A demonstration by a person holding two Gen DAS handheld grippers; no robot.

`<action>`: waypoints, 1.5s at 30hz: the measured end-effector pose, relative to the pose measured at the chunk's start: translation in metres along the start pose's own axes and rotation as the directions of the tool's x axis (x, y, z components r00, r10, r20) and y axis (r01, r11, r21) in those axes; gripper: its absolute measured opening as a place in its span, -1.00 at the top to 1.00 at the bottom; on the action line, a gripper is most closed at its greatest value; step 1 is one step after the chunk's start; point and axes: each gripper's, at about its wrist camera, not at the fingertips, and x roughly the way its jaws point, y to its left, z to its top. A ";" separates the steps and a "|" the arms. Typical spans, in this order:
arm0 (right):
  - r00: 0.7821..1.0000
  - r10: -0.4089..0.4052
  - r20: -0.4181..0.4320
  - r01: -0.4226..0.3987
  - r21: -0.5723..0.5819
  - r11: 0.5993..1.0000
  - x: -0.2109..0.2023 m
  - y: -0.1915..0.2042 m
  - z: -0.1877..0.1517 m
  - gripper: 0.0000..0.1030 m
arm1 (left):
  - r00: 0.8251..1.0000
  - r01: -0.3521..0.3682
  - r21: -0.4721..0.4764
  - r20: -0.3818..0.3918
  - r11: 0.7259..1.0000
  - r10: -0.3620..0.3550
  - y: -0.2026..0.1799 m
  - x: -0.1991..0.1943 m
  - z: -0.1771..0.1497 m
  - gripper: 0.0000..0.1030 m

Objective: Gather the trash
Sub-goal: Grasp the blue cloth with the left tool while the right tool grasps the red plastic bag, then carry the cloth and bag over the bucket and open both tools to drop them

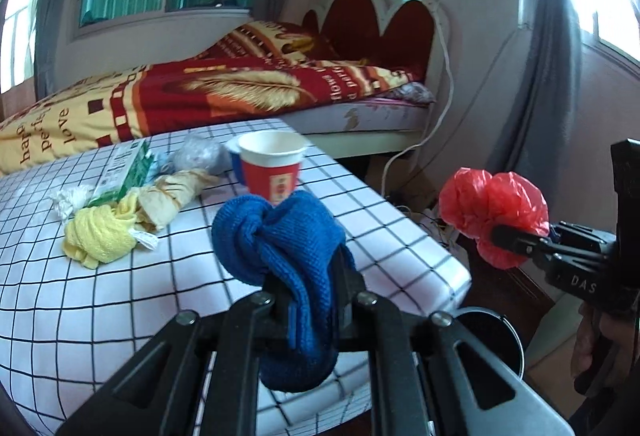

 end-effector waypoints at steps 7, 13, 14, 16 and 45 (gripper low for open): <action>0.999 -0.047 0.020 0.046 0.030 0.998 -0.034 -0.025 -0.017 0.44 | 0.998 0.055 0.047 -0.011 0.997 -0.055 -0.037 -0.003 -0.007 0.76; 0.994 -0.111 0.017 0.110 0.077 0.991 -0.057 -0.055 -0.037 0.44 | 0.992 0.124 0.098 -0.030 0.987 -0.122 -0.078 -0.002 -0.015 0.76; 0.992 -0.123 0.013 0.122 0.087 0.989 -0.060 -0.061 -0.042 0.44 | 0.991 0.133 0.106 -0.033 0.986 -0.130 -0.084 -0.002 -0.016 0.76; 0.990 -0.143 0.003 0.142 0.107 0.984 -0.067 -0.074 -0.052 0.44 | 0.987 0.161 0.122 -0.043 0.979 -0.156 -0.097 0.000 -0.018 0.76; 0.957 -0.226 -0.182 0.261 0.201 0.944 -0.070 -0.164 -0.161 0.44 | 0.886 0.412 0.167 -0.304 0.896 -0.350 -0.210 0.064 -0.089 0.76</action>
